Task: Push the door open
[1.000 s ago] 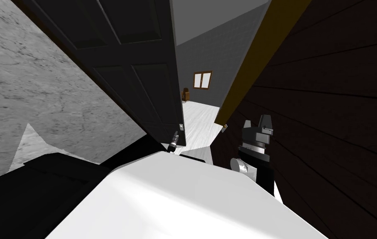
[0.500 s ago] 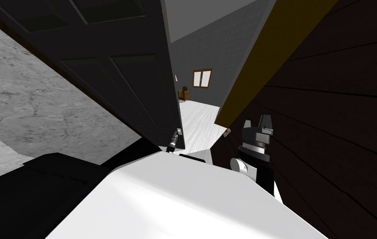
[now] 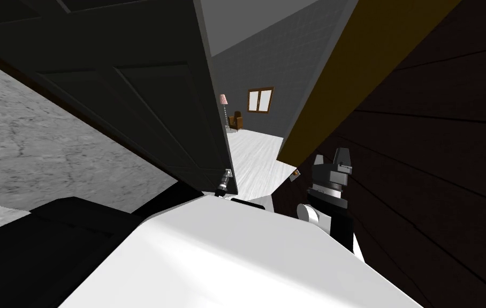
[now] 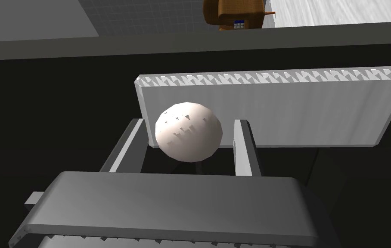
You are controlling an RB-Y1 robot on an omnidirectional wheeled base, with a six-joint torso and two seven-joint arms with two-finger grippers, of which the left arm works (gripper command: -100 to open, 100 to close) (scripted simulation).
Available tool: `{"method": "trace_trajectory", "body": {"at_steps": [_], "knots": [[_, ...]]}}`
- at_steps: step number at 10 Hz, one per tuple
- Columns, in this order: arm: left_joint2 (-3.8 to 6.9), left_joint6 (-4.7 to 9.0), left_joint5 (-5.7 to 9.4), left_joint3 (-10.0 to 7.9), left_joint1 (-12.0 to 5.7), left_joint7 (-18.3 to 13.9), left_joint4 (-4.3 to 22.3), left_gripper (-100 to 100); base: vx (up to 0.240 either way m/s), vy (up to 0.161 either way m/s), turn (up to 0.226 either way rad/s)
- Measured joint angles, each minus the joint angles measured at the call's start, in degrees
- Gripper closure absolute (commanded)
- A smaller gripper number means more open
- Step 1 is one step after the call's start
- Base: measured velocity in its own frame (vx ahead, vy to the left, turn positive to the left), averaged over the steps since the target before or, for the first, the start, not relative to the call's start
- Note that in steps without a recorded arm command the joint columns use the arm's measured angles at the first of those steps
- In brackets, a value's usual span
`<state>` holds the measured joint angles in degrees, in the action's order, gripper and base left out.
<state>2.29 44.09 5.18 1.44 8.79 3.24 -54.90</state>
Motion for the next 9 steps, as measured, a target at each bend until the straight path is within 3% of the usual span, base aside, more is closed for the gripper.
{"method": "trace_trajectory", "body": {"at_steps": [4,6,9], "knots": [[0.00,-0.15,-0.04,0.05,0.04,0.04,0.08,100,-0.009,0.000,0.000],[0.18,-0.60,0.06,-0.05,0.26,0.15,0.03,100,0.135,-0.022,0.051],[0.78,0.00,0.55,-1.06,-0.57,0.75,1.66,100,0.193,-0.005,0.046]]}}
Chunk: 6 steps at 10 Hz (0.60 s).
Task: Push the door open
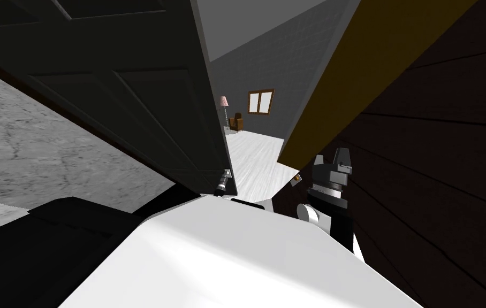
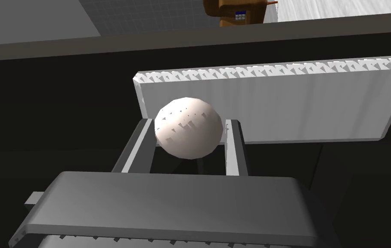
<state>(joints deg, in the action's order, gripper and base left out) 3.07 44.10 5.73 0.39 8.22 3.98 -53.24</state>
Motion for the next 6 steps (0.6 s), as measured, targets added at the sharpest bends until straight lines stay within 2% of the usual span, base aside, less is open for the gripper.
{"method": "trace_trajectory", "body": {"at_steps": [1,2,3,4,5,6], "knots": [[0.22,-0.03,0.18,-0.39,-0.39,0.15,0.07,100,0.239,0.014,0.130],[0.21,-0.79,0.42,-0.96,-0.07,0.65,-1.04,100,0.258,0.037,0.122],[0.87,-0.79,0.76,-1.69,0.29,0.75,-1.35,100,0.234,0.038,0.090],[1.38,-1.06,1.14,-2.50,0.48,0.85,-2.23,-100,0.075,0.010,0.230],[1.58,-1.81,1.58,-1.46,0.82,1.32,-3.46,-100,-0.042,-0.012,0.218],[1.72,-1.33,1.96,-0.25,0.47,1.70,-2.35,-100,-0.062,-0.009,0.166]]}}
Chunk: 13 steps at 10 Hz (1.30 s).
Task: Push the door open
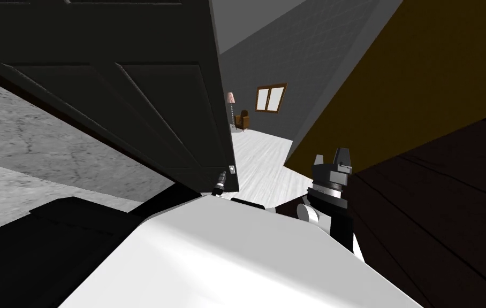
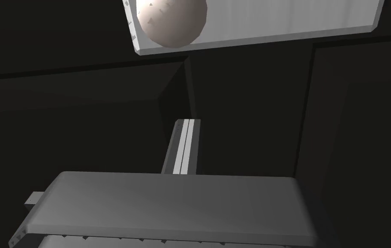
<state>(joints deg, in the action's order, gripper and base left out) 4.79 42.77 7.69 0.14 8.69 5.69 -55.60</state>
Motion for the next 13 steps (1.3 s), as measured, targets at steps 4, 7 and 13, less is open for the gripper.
{"method": "trace_trajectory", "body": {"at_steps": [4,7,13], "knots": [[-0.61,0.04,1.30,4.41,0.71,2.26,-0.87,-100,-0.060,-0.007,0.180],[-1.48,0.62,2.51,8.15,0.56,4.11,-0.15,-100,-0.033,-0.002,0.181],[-4.07,1.02,4.89,15.71,1.16,7.60,-0.31,-100,-0.038,-0.002,0.187]]}}
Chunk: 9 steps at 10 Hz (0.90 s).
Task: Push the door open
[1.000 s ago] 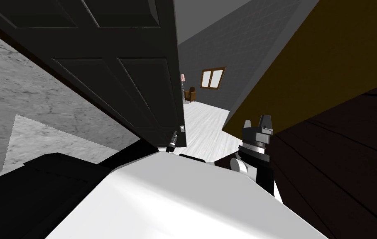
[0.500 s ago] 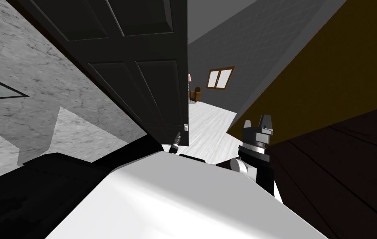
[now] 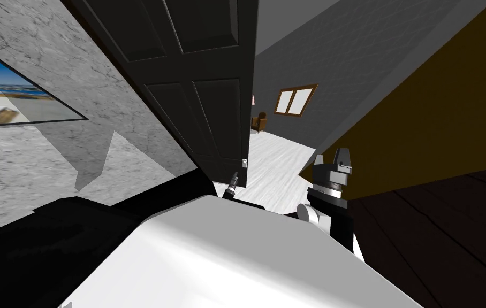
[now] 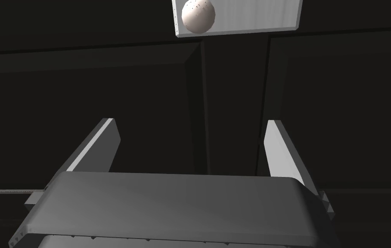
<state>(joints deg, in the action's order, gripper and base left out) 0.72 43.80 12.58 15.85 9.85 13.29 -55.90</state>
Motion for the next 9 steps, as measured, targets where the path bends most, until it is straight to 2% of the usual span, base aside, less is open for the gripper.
{"method": "trace_trajectory", "body": {"at_steps": [1,3,4,5,7,9], "knots": [[-0.57,0.11,0.34,1.05,-0.05,0.53,0.20,-100,-0.043,0.008,0.194],[-1.99,-0.91,1.11,3.54,0.73,1.98,-1.64,-100,-0.028,0.003,0.111],[-2.26,-0.11,1.29,3.88,-0.01,1.97,0.08,-100,-0.006,-0.001,0.000],[-2.28,0.17,1.31,3.90,-0.10,1.92,0.35,-100,0.131,0.002,-0.025],[-0.36,-0.19,1.30,3.58,-0.14,1.86,-0.06,-100,0.214,-0.048,-0.018],[0.35,0.11,1.37,3.03,-1.45,1.71,1.57,-100,0.253,-0.036,-0.017]]}}
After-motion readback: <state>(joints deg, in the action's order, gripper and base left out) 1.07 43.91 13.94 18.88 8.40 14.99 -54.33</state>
